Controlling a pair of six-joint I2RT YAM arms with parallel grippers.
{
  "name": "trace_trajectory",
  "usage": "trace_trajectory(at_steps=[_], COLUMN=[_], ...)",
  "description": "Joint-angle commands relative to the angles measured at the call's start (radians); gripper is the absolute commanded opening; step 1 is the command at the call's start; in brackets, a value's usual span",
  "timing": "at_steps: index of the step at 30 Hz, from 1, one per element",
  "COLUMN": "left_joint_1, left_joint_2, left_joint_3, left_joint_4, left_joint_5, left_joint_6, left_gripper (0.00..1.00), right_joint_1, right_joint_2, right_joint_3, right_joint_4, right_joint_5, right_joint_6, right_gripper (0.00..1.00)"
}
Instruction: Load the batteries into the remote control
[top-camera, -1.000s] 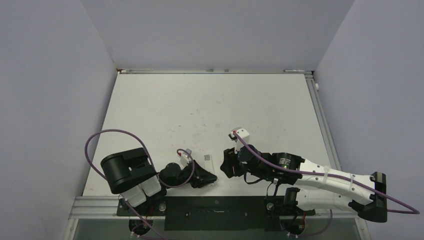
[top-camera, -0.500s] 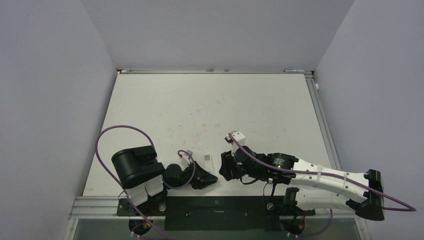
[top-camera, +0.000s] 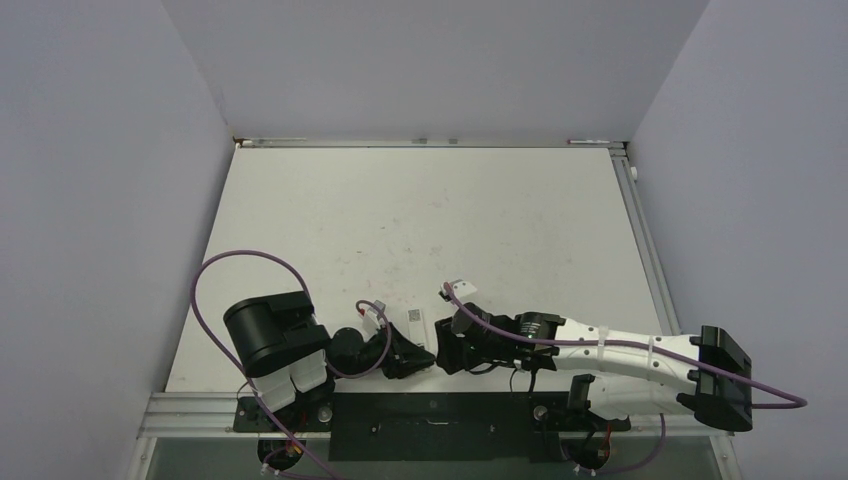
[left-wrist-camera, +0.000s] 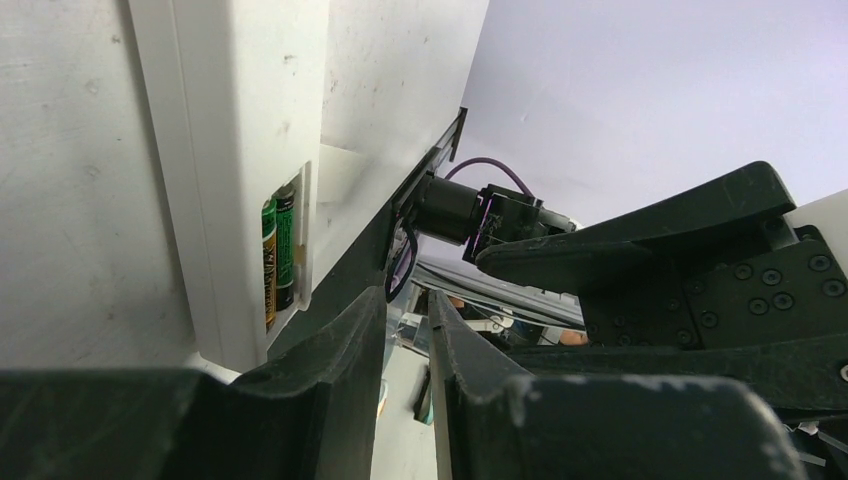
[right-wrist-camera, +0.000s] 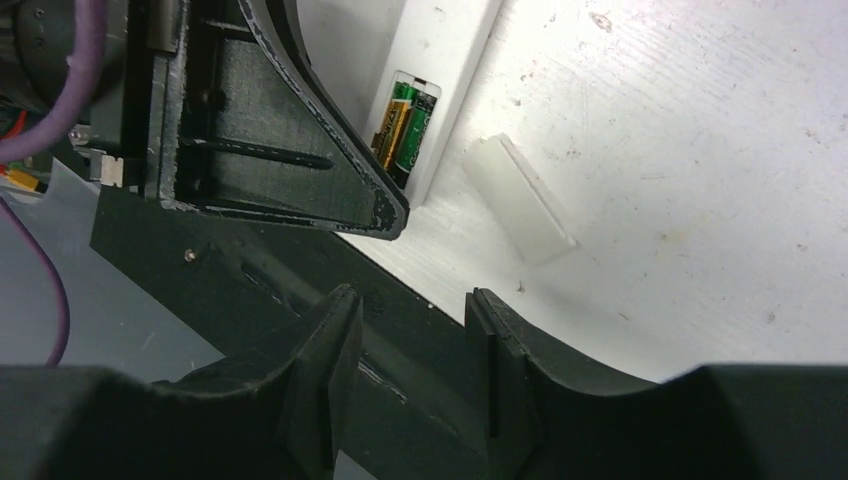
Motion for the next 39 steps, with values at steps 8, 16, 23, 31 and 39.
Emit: trace_trajectory(at_steps=[8,16,23,31,39], left_joint_1=[-0.007,-0.005,-0.010,0.084,0.298], left_joint_2=[-0.007,-0.083,-0.337,-1.037,-1.330], left_joint_3=[-0.154,-0.151,-0.053,0.161,0.231], left_joint_4=[0.166,0.111,-0.290,-1.393,-1.805], left_joint_5=[0.013,0.013,0.071,0.025,0.130], left_joint_6=[0.002,0.001,0.040,0.303,0.435], left_gripper=[0.19,0.20,0.21,0.29,0.29], right_joint_1=[-0.037,-0.152,-0.154,-0.148,-0.118], right_joint_2=[0.008,0.035,0.152,0.241,0.339], right_joint_3=[-0.031,-0.080,-0.023,0.032,0.061], right_joint_4=[0.020,0.017,0.041,0.024,0.033], right_joint_5=[0.046,-0.060,-0.082,-0.105,-0.090], right_joint_6=[0.010,-0.160,-0.286,-0.410,-0.427], right_gripper=[0.42,0.57,0.60,0.61,0.58])
